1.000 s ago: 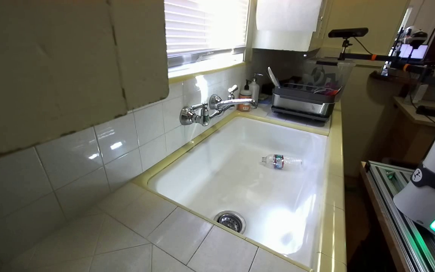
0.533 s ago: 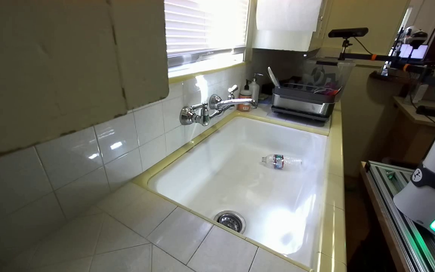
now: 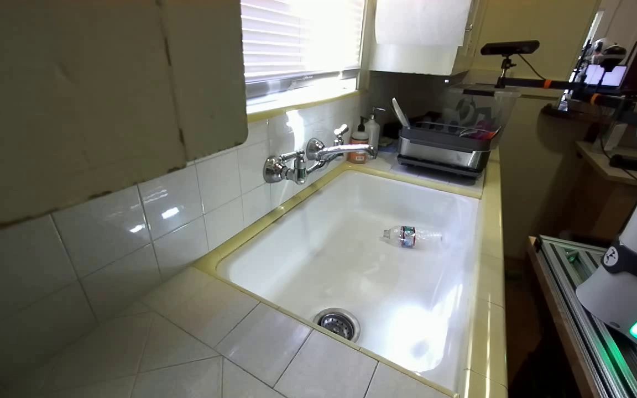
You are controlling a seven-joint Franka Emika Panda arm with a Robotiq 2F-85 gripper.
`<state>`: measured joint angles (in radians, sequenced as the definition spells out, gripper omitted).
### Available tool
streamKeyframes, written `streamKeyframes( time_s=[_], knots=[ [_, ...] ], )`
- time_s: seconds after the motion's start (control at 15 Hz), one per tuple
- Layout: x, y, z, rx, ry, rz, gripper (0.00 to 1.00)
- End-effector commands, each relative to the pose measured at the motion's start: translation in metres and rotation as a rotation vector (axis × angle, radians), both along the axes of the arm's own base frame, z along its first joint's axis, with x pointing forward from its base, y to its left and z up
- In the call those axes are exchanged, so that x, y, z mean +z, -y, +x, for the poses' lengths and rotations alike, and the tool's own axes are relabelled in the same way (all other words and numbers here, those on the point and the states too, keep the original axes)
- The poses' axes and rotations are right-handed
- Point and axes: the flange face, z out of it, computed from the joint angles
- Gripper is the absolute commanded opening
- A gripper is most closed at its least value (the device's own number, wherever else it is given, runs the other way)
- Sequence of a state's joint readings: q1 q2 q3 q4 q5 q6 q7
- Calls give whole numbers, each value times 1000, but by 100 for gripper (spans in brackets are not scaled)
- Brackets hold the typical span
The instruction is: Unhang the oven mittens
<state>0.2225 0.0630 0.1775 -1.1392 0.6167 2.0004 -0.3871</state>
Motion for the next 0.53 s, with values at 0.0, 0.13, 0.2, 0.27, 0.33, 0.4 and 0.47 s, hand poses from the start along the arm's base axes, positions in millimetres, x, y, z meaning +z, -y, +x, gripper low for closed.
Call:
streamKeyframes(
  time_s=[0.0, 0.13, 0.2, 0.27, 0.33, 0.4, 0.47],
  knots=[
    [-3, -12, 5, 4, -42, -3, 100],
    [-7, -16, 8, 6, -56, -4, 94],
    [-10, -17, 10, 6, -57, -5, 74],
    [-12, -17, 11, 7, -64, -5, 66],
    [-13, -17, 12, 5, -69, -7, 58],
    [-14, -17, 13, 3, -72, -8, 50],
    [-14, -16, 14, 2, -74, -8, 42]
  ],
)
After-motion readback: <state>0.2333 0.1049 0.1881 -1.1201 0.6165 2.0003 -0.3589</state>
